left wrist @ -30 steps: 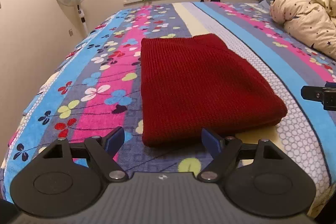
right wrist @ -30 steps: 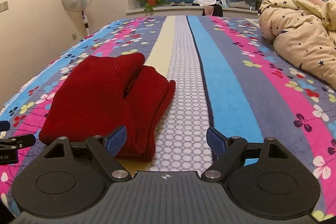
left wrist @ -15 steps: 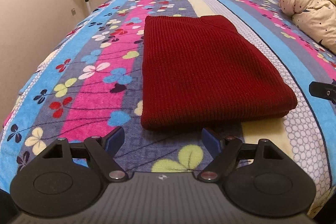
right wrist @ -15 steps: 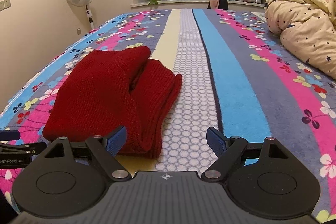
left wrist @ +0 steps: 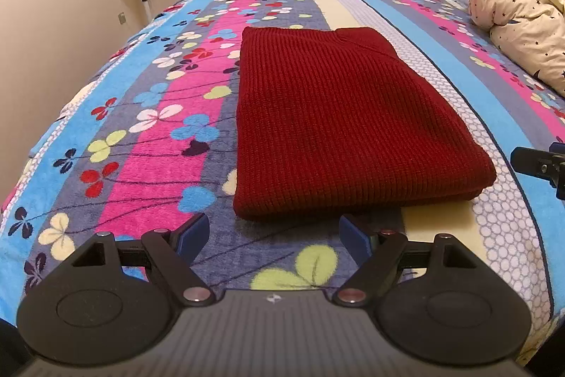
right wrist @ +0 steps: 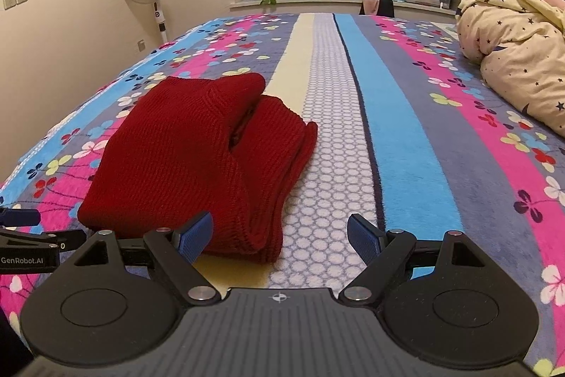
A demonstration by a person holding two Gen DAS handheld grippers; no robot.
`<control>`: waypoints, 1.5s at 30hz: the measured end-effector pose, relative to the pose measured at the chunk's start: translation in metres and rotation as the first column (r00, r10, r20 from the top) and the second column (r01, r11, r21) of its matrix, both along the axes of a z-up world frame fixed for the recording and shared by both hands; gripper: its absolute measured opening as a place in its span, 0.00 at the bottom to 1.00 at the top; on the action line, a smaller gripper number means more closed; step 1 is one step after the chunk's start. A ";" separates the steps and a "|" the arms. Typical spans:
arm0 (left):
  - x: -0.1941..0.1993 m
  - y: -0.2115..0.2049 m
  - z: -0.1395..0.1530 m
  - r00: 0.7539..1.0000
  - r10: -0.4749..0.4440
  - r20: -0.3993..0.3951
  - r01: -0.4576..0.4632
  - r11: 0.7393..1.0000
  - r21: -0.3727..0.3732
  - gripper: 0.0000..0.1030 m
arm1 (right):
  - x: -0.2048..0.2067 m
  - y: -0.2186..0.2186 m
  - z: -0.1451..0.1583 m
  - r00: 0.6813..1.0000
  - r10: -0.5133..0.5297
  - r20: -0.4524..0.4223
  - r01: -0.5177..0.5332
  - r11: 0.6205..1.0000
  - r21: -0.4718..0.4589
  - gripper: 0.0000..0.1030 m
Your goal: Fold small clothes
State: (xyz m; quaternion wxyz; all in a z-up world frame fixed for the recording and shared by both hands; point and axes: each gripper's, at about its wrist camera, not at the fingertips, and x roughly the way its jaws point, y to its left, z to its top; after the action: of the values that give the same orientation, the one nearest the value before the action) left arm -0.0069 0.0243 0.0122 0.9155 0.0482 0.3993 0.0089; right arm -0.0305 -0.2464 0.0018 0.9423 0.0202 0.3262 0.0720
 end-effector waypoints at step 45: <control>0.000 0.004 0.006 1.000 0.016 0.026 -0.015 1.000 -0.020 0.82 | -0.004 0.012 0.001 0.998 0.052 0.029 -0.050 0.997 -0.056 0.82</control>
State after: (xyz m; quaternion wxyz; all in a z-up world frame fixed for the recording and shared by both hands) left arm -0.0072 0.0281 0.0178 0.9209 0.0359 0.3878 0.0127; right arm -0.0348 -0.2343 0.0025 0.9453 -0.0151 0.3140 0.0873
